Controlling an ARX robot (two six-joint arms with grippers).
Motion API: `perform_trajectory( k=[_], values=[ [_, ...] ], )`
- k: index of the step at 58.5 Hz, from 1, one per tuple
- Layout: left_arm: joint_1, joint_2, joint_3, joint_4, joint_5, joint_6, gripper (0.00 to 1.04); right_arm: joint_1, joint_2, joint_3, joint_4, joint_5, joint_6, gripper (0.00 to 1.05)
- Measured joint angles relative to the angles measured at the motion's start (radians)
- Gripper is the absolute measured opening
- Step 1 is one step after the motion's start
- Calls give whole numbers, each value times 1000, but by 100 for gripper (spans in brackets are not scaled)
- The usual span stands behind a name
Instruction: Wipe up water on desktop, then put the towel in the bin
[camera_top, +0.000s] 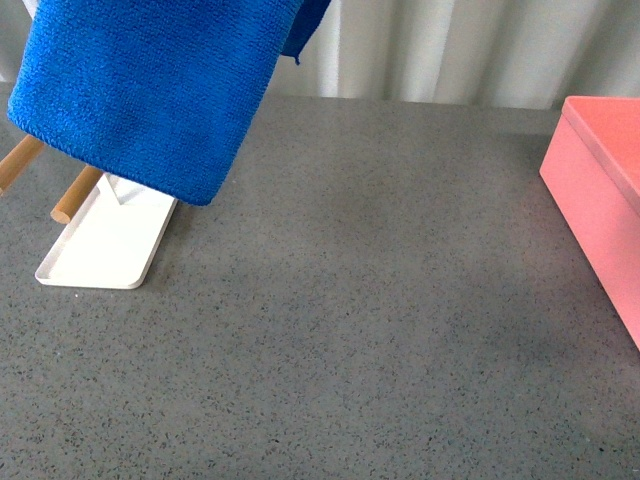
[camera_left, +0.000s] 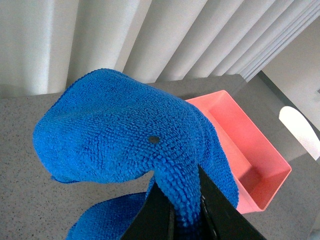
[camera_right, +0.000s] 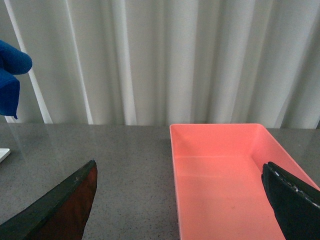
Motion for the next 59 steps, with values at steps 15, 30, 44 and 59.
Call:
perform_trajectory(
  k=[15, 30, 44, 59],
  values=[
    [0, 1, -1, 0, -4, 0, 5, -2, 5, 2, -6, -6, 6, 98],
    [-2, 4, -2, 1, -5, 0, 5, -102, 761, 332, 0, -494, 19, 98],
    [-1, 5, -3, 1, -5, 0, 5, -35, 1249, 585, 129, -771, 16, 98],
    [-1, 5, -3, 1, -5, 0, 5, 116, 1460, 725, 261, -815, 63, 98]
  ],
)
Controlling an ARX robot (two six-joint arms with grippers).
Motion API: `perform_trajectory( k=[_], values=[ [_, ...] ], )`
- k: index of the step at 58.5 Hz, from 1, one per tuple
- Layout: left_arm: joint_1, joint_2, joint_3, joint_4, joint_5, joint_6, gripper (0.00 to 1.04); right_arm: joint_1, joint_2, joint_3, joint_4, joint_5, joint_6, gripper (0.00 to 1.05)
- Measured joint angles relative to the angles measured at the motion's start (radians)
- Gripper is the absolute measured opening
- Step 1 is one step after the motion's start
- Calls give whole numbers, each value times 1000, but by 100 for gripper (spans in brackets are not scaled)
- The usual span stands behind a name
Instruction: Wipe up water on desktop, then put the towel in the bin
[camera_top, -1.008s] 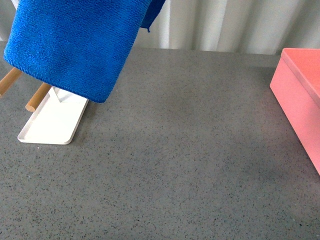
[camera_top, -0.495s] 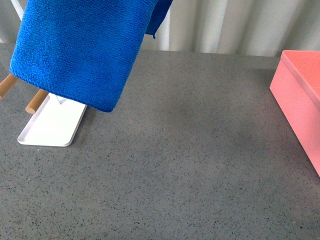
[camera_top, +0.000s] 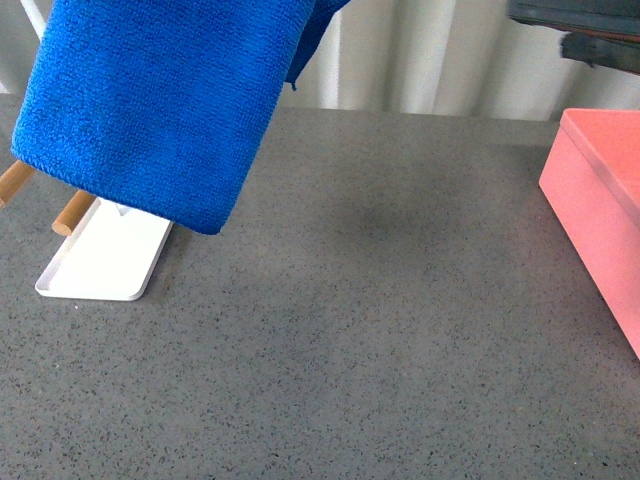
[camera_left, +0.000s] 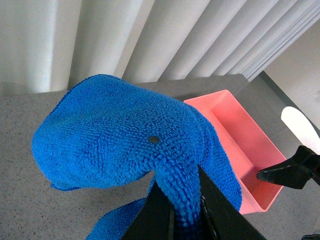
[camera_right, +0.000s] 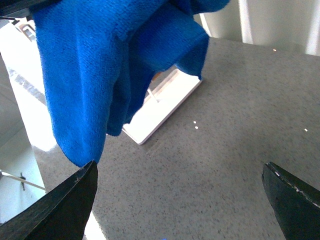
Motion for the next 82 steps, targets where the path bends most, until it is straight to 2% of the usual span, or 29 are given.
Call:
perform_trajectory(
  k=[24, 52, 69, 76, 82],
  values=[
    [0, 0, 0, 0, 0, 0, 5, 182, 185, 143, 70, -9, 26, 98],
    [0, 0, 0, 0, 0, 0, 5, 258, 390, 355, 134, 11, 90, 98],
    [0, 0, 0, 0, 0, 0, 5, 299, 421, 410, 154, 39, 111, 98],
    [0, 0, 0, 0, 0, 0, 5, 304, 423, 410, 164, 59, 128, 84],
    [0, 0, 0, 0, 0, 0, 5, 303, 427, 413, 180, 94, 150, 67]
  ],
)
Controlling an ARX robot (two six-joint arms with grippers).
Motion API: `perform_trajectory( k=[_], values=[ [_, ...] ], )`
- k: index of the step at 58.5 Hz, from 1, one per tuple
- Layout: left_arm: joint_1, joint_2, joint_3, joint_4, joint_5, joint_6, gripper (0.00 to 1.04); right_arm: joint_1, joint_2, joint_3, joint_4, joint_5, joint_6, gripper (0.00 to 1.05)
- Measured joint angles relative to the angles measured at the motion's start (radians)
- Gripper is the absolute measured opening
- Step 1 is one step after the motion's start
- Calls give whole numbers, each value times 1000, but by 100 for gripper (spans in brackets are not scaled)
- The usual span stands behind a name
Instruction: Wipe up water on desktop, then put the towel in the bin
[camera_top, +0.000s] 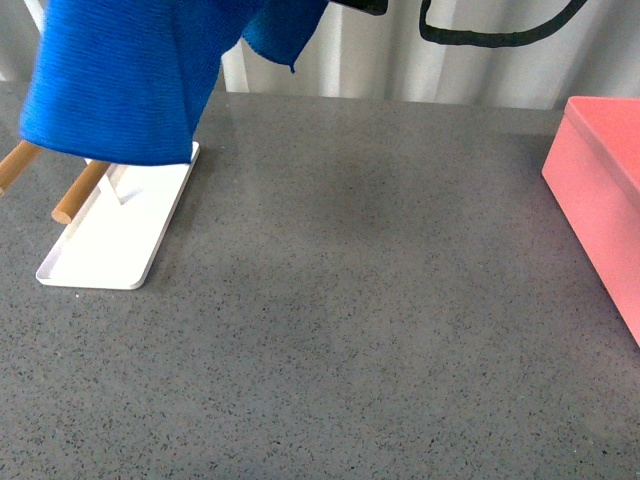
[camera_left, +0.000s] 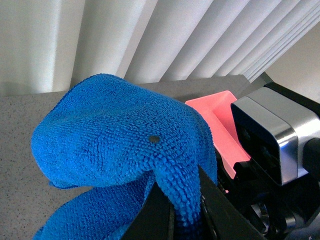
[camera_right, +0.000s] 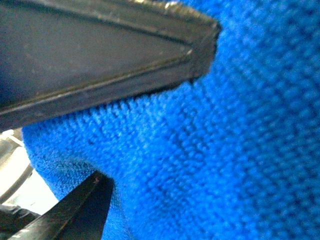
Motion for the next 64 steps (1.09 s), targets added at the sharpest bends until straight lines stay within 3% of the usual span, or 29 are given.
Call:
perform_trajectory(
  k=[4, 17, 25, 50, 51, 53, 57, 64],
  values=[
    [0, 0, 0, 0, 0, 0, 5, -5, 0, -3, 22, 14, 15, 52],
    [0, 0, 0, 0, 0, 0, 5, -18, -2, -26, 56, 18, 44, 23],
    [0, 0, 0, 0, 1, -1, 24, -23, -12, -43, 65, 32, 53, 4],
    [0, 0, 0, 0, 1, -1, 88, -45, -44, -74, 71, 76, 64, 3],
    [-2, 0, -1, 2, -15, 0, 92, -47, -46, -77, 71, 77, 64, 3],
    [-17, -2, -11, 29, -140, 4, 99, -55, -53, -84, 71, 77, 64, 3],
    [-32, -2, -18, 53, -414, 25, 97, -70, -65, -94, 67, 82, 63, 3],
    [-34, -2, -19, 55, -561, 48, 98, -98, -92, -109, 50, 82, 55, 3]
  ],
)
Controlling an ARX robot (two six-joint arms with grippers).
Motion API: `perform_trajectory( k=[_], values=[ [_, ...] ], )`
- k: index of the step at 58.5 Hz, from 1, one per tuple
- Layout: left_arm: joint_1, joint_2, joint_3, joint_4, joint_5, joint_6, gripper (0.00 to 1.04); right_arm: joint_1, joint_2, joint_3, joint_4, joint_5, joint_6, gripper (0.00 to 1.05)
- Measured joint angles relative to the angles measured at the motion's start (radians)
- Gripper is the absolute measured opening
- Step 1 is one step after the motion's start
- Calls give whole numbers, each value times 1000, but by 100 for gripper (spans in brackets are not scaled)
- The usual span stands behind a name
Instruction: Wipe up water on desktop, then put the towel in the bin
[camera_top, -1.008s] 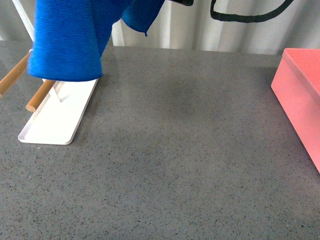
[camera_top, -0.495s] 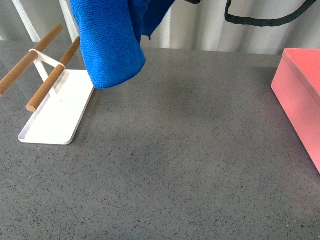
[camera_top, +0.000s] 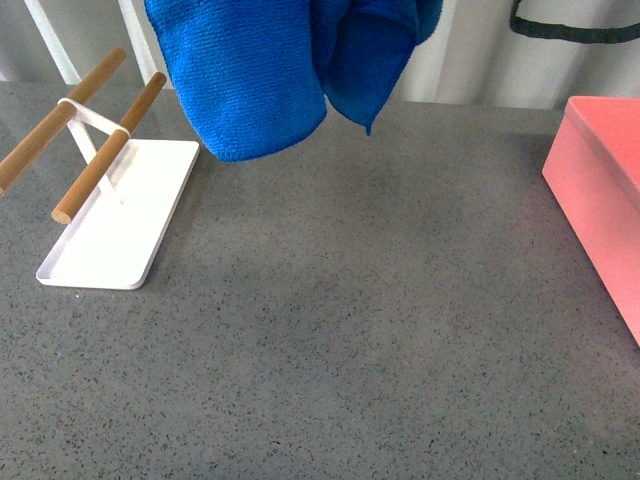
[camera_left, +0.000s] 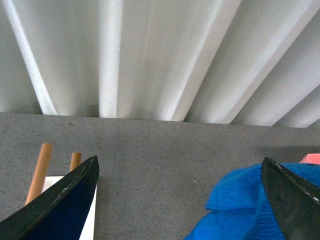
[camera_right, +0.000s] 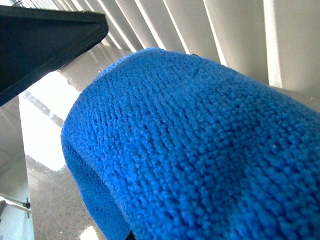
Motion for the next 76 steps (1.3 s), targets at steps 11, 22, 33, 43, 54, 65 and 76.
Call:
perform_trajectory(
  k=[11, 22, 33, 43, 54, 65, 76],
  values=[
    [1, 0, -2, 0, -8, 9, 98, -40, -51, -40, -17, 8, -22, 3],
    [-2, -29, -137, 280, -159, 107, 82, -82, -106, -85, -68, 23, -60, 3],
    [54, -175, -425, 509, -144, 167, 49, -111, -140, -117, -111, 39, -109, 3],
    [92, -285, -614, 570, -101, 178, 19, -114, -158, -128, -126, 33, -137, 3],
    [126, -401, -761, 598, -69, 186, 4, -123, -162, -130, -132, 34, -148, 3],
    [152, -505, -864, 598, -45, 186, 4, -124, -163, -131, -130, 33, -147, 3],
    [221, -621, -942, 560, 22, 186, 4, -124, -163, -132, -129, 34, -147, 3]
  ],
)
